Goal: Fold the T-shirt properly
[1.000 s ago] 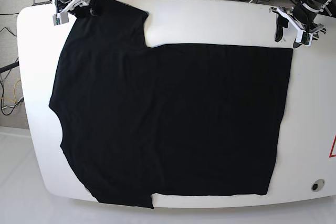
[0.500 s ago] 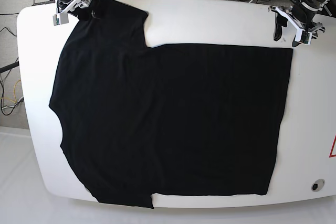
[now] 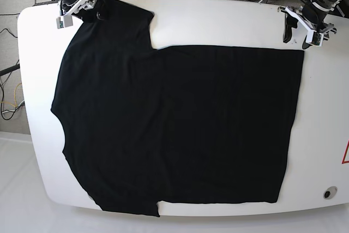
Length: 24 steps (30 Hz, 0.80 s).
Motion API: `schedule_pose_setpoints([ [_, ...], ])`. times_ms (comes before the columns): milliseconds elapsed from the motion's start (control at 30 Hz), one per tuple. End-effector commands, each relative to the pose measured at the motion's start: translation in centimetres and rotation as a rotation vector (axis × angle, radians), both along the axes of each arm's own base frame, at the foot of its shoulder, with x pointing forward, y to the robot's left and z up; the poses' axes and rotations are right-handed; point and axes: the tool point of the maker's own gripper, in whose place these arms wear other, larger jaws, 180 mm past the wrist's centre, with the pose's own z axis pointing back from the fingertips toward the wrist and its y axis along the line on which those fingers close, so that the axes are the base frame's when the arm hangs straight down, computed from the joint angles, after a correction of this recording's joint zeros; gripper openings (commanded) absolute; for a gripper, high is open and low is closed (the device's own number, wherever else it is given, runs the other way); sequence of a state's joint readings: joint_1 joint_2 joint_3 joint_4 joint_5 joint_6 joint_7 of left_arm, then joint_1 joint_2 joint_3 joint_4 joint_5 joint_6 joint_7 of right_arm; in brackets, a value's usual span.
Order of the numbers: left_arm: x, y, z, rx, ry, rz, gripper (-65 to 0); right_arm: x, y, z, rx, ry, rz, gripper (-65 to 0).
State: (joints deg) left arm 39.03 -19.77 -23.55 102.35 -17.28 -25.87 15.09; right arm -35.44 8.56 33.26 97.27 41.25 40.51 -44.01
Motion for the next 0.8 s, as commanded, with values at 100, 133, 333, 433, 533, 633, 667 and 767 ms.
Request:
schedule_pose_setpoints([
  [100, 0.52, 0.43, 0.91, 0.008, -0.027, -0.012, -29.6, -1.21, -0.03, -0.52, -0.021, 0.061, 0.025, -26.9],
  [133, 0.52, 0.47, 0.91, 0.009, -0.026, -0.012, -29.6, -1.19, -0.02, -0.51, -0.020, 0.060, 0.025, -26.9],
  [333, 0.71, 0.52, 1.17, 0.012, -0.038, -0.010, -29.9, -0.98, 0.02, -0.72, -0.005, 0.061, 0.018, -26.7],
  [433, 0.74, 0.55, 1.22, 0.011, -0.040, -0.009, -30.0, -0.94, 0.09, -0.78, 0.000, 0.061, 0.016, -26.8],
  [533, 0.74, 0.60, 1.21, 0.012, -0.040, -0.007, -30.0, -0.87, 0.18, -0.71, 0.005, 0.058, 0.014, -27.4],
  [633, 0.76, 0.55, 1.26, 0.012, -0.040, -0.005, -29.6, -0.81, 0.27, -0.60, 0.005, 0.055, 0.013, -28.6],
  [667, 0.73, 0.47, 1.22, 0.011, -0.039, -0.003, -29.2, -0.73, 0.23, -0.53, 0.000, 0.052, 0.014, -29.1],
  [767, 0.81, 0.49, 1.29, 0.003, -0.041, 0.003, -29.3, -0.69, 0.34, -0.45, 0.002, 0.051, 0.016, -32.3],
])
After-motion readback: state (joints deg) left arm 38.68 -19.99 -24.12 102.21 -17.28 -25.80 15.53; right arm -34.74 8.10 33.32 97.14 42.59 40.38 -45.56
